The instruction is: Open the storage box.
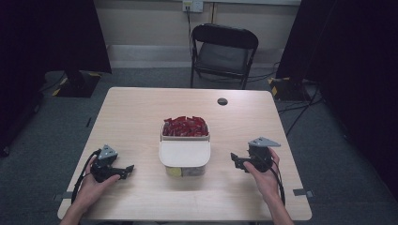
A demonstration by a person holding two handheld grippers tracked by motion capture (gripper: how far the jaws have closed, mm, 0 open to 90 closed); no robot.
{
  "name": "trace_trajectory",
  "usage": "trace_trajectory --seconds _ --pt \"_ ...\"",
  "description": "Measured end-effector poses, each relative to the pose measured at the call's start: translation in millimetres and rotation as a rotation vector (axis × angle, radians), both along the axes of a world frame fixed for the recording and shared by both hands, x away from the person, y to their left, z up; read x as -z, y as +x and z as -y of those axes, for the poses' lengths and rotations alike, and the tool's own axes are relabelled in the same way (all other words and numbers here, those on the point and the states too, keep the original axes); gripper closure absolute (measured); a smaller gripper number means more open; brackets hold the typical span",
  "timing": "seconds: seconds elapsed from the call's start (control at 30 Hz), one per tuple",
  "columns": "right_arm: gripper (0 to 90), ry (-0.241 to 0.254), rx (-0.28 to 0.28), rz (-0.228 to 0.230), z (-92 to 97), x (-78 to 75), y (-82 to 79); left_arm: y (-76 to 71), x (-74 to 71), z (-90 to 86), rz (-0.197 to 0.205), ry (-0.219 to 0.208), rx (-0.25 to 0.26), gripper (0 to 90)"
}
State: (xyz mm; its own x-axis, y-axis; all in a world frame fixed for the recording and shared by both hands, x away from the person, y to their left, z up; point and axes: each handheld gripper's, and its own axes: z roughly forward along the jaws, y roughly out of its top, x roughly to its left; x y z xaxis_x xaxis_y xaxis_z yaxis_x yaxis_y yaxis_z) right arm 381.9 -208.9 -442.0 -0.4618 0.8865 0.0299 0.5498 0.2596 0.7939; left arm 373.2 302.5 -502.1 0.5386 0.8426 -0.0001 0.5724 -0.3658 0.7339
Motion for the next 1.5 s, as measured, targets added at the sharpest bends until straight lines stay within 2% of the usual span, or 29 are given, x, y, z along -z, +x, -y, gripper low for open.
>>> trace_trajectory --seconds 0.23,0.5,0.67,1.0,1.27,1.37,1.5 --pt "15.8 -0.016 -0.058 0.027 -11.6 -7.3 -13.1 0.0 0.0 0.0 0.0 0.0 0.0 11.8" --pt "14.8 0.02 -0.12 0.04 -28.9 -13.9 -24.1 0.0 0.0 -0.1 0.0 0.001 0.0 11.8" --pt "14.8 0.025 -0.154 0.043 -39.0 -15.9 -30.4 0.0 0.0 0.0 0.0 0.0 0.0 11.7" --pt "14.9 0.023 -0.221 0.022 -56.8 -10.3 -36.5 0.0 0.0 -0.1 0.0 0.0 0.0 11.8" --pt "15.0 0.023 -0.241 0.005 -65.7 -5.0 -37.3 0.2 0.0 -0.1 -0.002 -0.002 0.001 11.7" --pt "14.6 0.005 -0.253 0.02 -73.2 -4.0 -37.5 0.5 0.1 -0.3 0.0 -0.002 0.003 11.7" --pt "14.7 0.017 -0.269 0.011 -80.2 -2.1 -34.9 0.5 0.1 -0.3 -0.001 -0.002 0.003 11.8"
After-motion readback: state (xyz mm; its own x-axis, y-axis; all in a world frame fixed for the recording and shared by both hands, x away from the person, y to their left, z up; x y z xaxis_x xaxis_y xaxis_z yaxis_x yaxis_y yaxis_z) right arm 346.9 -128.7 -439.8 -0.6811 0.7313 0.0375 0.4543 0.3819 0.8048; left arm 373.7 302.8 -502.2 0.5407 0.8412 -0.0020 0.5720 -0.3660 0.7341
